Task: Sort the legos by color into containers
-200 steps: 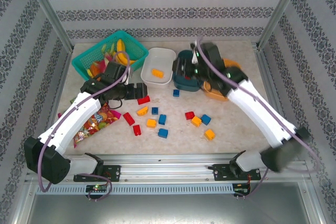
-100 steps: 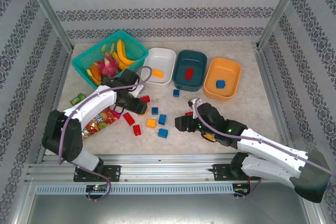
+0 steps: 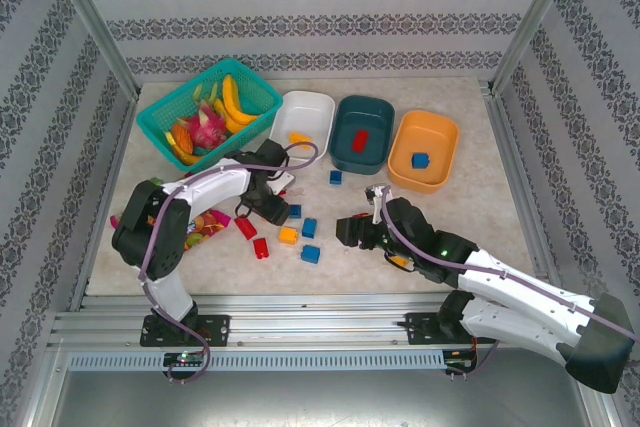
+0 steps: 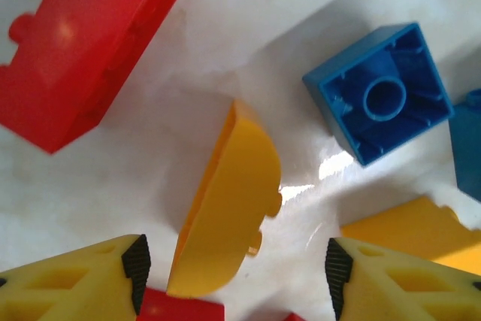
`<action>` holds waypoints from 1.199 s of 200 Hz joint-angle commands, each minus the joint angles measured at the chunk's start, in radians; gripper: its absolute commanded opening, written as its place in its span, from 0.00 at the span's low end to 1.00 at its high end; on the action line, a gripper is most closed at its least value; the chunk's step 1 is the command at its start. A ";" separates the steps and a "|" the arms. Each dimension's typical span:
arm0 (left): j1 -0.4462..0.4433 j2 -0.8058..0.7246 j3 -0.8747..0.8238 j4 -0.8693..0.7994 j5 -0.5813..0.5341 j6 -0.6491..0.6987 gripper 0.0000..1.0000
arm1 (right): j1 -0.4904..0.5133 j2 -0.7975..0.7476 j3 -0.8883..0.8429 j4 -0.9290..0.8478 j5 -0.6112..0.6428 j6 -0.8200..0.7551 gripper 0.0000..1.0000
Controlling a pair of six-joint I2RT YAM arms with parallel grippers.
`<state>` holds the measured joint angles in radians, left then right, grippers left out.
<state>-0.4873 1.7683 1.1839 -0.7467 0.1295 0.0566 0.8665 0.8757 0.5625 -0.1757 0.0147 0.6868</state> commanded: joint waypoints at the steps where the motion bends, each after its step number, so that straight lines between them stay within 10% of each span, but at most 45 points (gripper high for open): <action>1: -0.019 0.048 0.042 0.017 -0.035 0.032 0.62 | 0.000 -0.009 0.014 0.000 0.025 0.022 0.68; 132: -0.036 -0.066 0.092 -0.040 -0.075 -0.058 0.27 | -0.026 -0.008 0.077 -0.039 0.066 0.019 0.67; 240: 0.053 0.408 0.914 -0.293 -0.156 -0.231 0.23 | -0.232 0.161 0.381 -0.097 0.015 0.008 0.66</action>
<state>-0.4679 2.0624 1.9995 -0.9146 0.0292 -0.0925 0.6792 1.0069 0.8783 -0.2516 0.0624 0.6899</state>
